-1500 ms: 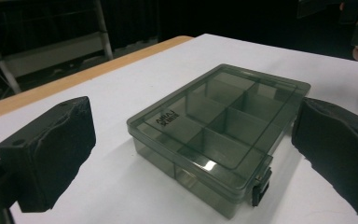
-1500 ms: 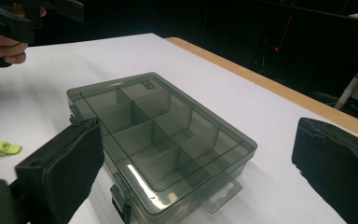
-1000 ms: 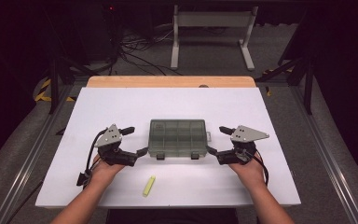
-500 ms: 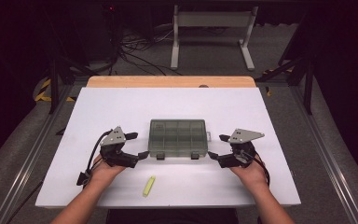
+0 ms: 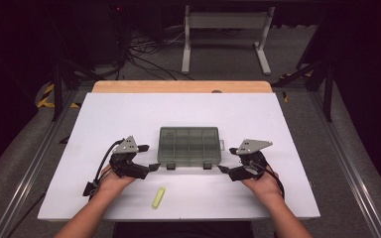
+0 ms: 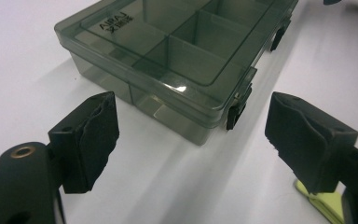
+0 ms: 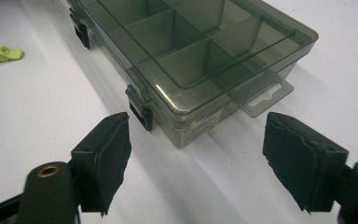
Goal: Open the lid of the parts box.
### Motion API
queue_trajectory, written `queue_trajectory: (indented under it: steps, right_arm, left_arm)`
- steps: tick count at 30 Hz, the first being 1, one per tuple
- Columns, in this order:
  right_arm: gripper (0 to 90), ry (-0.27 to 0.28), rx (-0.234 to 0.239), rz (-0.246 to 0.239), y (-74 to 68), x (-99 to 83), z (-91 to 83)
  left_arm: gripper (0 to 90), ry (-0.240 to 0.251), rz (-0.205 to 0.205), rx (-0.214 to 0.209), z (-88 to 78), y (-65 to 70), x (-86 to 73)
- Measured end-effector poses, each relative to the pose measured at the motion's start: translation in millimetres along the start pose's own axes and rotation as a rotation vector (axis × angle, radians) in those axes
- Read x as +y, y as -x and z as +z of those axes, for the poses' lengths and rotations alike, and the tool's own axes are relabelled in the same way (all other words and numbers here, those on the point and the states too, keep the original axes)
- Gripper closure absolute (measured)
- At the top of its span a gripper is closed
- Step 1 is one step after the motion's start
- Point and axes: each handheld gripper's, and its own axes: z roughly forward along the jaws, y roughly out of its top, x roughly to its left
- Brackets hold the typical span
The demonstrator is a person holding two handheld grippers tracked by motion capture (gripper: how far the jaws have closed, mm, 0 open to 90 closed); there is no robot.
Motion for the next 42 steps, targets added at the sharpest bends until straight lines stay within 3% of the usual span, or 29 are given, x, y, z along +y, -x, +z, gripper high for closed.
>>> queue_trajectory:
  steps: [5, 13, 18, 28, 42]
  right_arm:
    - [25.0, -0.021, 0.008, 0.006, 0.6, -1.6, 3.3]
    - [26.2, -0.044, 0.019, 0.013, 0.5, -3.2, 7.4]
    - [35.9, -0.027, 0.023, 0.004, -1.2, -2.0, 6.1]
    - [58.0, -0.032, 0.040, -0.006, -1.0, -2.1, 8.7]
    - [66.6, -0.044, 0.053, 0.001, -0.3, -2.2, 13.3]
  left_arm:
    - [20.3, -0.028, -0.014, -0.011, 3.2, -0.5, -2.0]
    - [26.4, -0.064, 0.007, -0.016, 5.9, 0.6, -3.5]
    - [36.2, -0.061, 0.027, -0.012, 5.3, 2.0, -2.6]
    - [52.0, -0.074, 0.029, -0.026, 8.2, 2.4, -2.7]
    - [67.5, -0.090, 0.045, -0.028, 9.8, 3.5, -2.8]
